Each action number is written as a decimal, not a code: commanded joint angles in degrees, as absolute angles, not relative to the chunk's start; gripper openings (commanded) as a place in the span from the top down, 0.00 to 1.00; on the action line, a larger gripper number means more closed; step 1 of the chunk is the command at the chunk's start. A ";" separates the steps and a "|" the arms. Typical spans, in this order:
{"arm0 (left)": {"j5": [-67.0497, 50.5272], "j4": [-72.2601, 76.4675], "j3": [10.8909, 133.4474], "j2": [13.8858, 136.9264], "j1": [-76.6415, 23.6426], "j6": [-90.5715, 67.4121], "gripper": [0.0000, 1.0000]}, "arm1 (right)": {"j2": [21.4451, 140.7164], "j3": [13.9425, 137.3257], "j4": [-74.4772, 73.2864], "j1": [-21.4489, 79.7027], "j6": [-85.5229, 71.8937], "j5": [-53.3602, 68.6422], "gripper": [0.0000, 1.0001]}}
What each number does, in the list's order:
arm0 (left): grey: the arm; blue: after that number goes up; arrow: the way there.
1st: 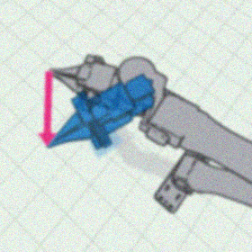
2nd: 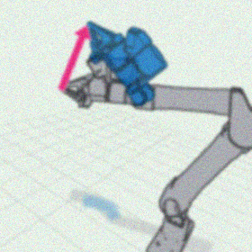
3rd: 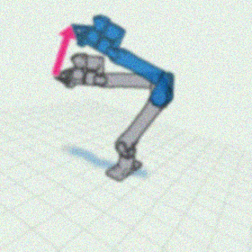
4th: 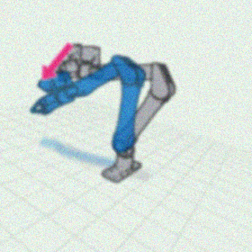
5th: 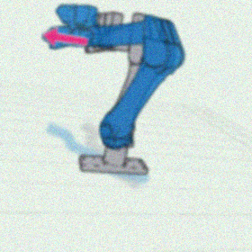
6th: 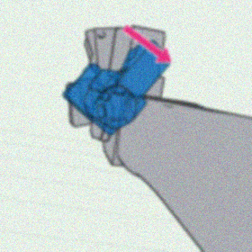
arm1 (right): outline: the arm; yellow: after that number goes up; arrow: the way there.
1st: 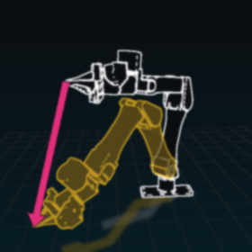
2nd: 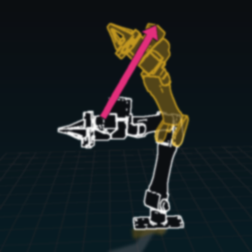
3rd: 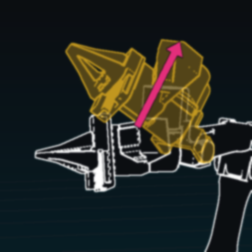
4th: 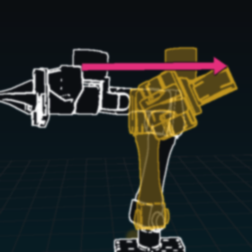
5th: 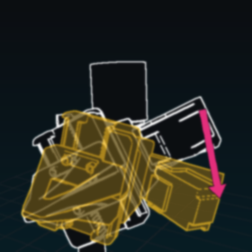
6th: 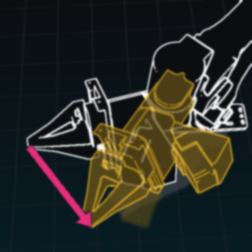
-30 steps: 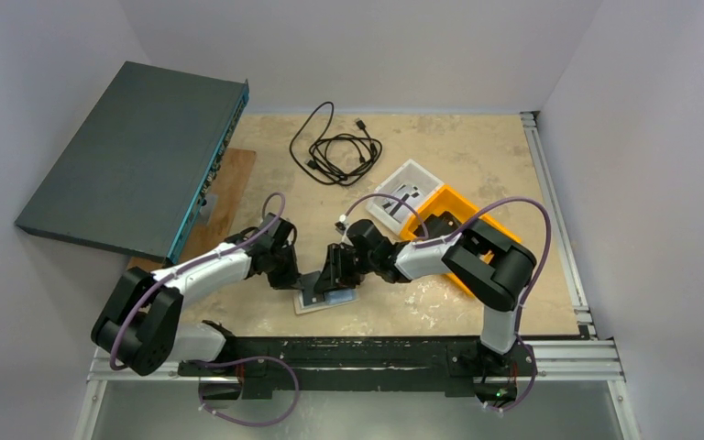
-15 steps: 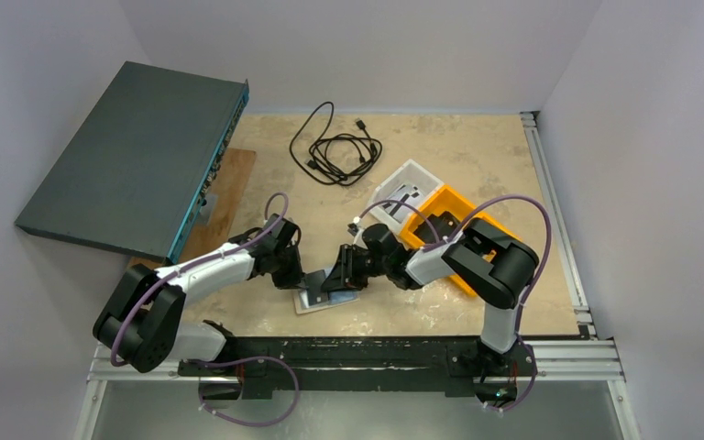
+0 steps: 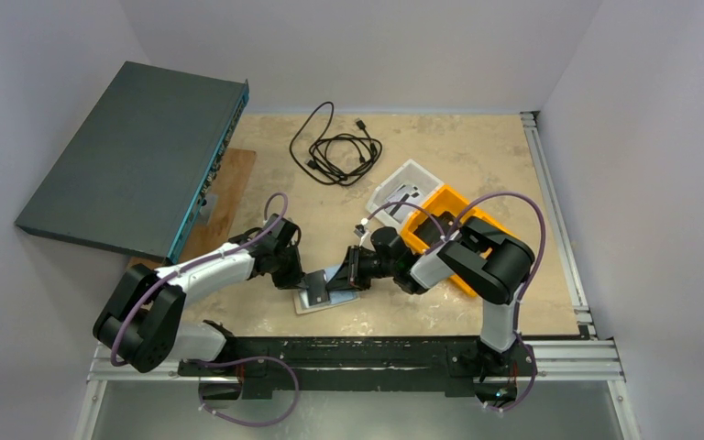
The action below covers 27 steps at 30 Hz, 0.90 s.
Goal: Take the credit cards out of the card holder
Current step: Remove the credit card from the card holder.
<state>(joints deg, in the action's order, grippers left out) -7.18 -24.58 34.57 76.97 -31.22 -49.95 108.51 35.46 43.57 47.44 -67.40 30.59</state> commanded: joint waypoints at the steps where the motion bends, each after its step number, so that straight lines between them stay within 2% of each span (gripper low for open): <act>1: -3.76 -25.84 31.99 79.74 -32.06 -49.40 1.00 | 109.56 36.00 47.04 47.11 -68.60 32.40 0.94; 7: -4.10 -25.54 31.99 79.61 -32.06 -49.05 1.00 | 110.48 36.54 47.74 47.11 -68.82 32.74 1.00; 13: -4.39 -25.31 31.86 79.63 -32.00 -48.83 1.00 | 110.83 37.61 46.86 47.13 -68.29 32.29 0.95; 16: -4.23 -25.41 31.76 79.64 -32.04 -48.78 1.00 | 110.39 37.09 46.79 47.11 -68.29 32.09 1.00; 27: -1.32 -28.20 31.43 78.58 -31.05 -47.48 1.00 | 103.16 32.71 38.65 45.27 -65.02 25.91 1.00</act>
<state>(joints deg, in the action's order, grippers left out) -6.87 -24.67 34.52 76.84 -31.20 -49.89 106.56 34.35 41.56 46.76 -67.09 29.15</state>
